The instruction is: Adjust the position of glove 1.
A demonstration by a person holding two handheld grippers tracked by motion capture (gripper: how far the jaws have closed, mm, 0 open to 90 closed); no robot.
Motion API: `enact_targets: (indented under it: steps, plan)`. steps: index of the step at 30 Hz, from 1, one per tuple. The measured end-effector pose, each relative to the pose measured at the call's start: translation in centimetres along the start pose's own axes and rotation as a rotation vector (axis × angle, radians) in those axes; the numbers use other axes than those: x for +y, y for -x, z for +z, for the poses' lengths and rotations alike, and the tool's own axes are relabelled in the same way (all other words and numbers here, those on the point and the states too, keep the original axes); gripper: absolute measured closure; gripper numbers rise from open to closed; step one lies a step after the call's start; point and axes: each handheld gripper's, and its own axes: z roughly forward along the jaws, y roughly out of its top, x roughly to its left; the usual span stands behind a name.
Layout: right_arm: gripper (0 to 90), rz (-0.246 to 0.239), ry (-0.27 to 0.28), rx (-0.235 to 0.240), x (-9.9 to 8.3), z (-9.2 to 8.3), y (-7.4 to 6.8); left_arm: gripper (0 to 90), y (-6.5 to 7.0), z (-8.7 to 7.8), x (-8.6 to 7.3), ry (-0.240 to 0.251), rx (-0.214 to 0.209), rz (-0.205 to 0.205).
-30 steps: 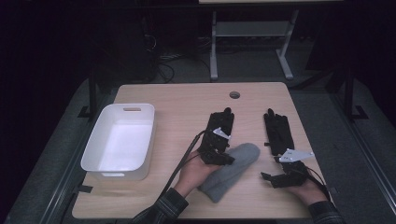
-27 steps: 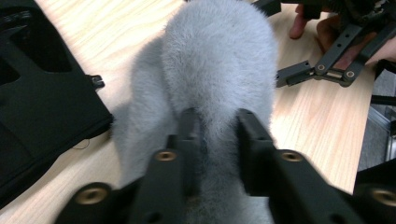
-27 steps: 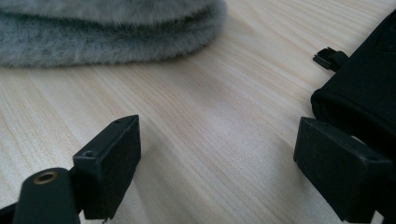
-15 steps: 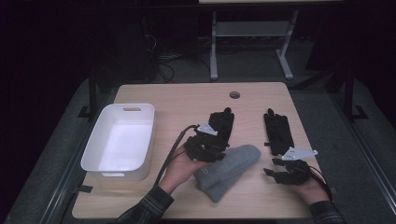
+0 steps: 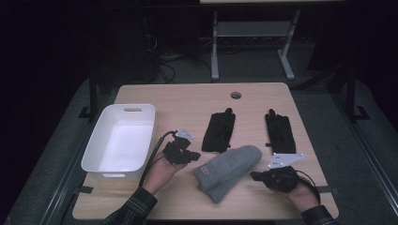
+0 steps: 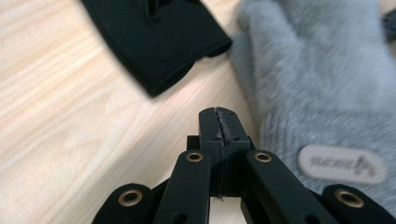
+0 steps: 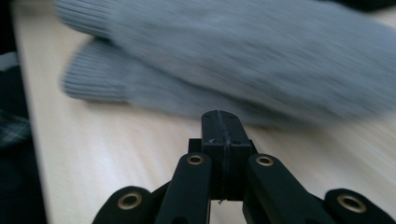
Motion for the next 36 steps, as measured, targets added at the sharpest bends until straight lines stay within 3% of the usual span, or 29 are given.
enact_targets:
  steps: [2, 5, 8, 16, 20, 22, 28, 36]
  plan:
    - [89.9, -0.010, 0.006, 0.038, 0.5, 0.5, -0.8, 89.4, -0.1, 0.2, -0.4, 0.000, -0.025, -0.014]
    - [89.9, -0.039, 0.006, 0.088, 1.4, 1.3, -2.2, 89.4, 0.0, 0.2, -1.0, -0.024, -0.030, 0.010]
    - [89.9, -0.066, 0.008, 0.138, 2.2, 2.2, -3.5, 89.5, 0.1, 0.3, -1.4, -0.015, -0.036, 0.009]
    - [89.9, -0.135, -0.015, 0.212, 4.1, 4.9, -5.9, 89.4, 0.5, 1.0, -1.7, -0.034, -0.065, 0.009]
    - [90.0, -0.166, -0.031, 0.214, 4.7, 5.9, -6.4, 89.4, 0.5, 0.9, -1.7, -0.036, -0.071, 0.004]
    - [90.0, -0.149, -0.035, 0.218, 4.8, 6.1, -6.5, 89.5, 0.5, 0.9, -1.7, -0.035, -0.071, 0.003]
    - [90.0, -0.143, -0.001, 0.201, 4.9, 5.6, -6.0, 89.6, 0.5, 0.5, -1.7, -0.013, -0.132, -0.022]
    - [90.0, -0.137, 0.006, 0.201, 4.2, 4.2, -5.7, 89.5, 2.2, -0.1, -1.6, -0.001, -0.159, 0.018]
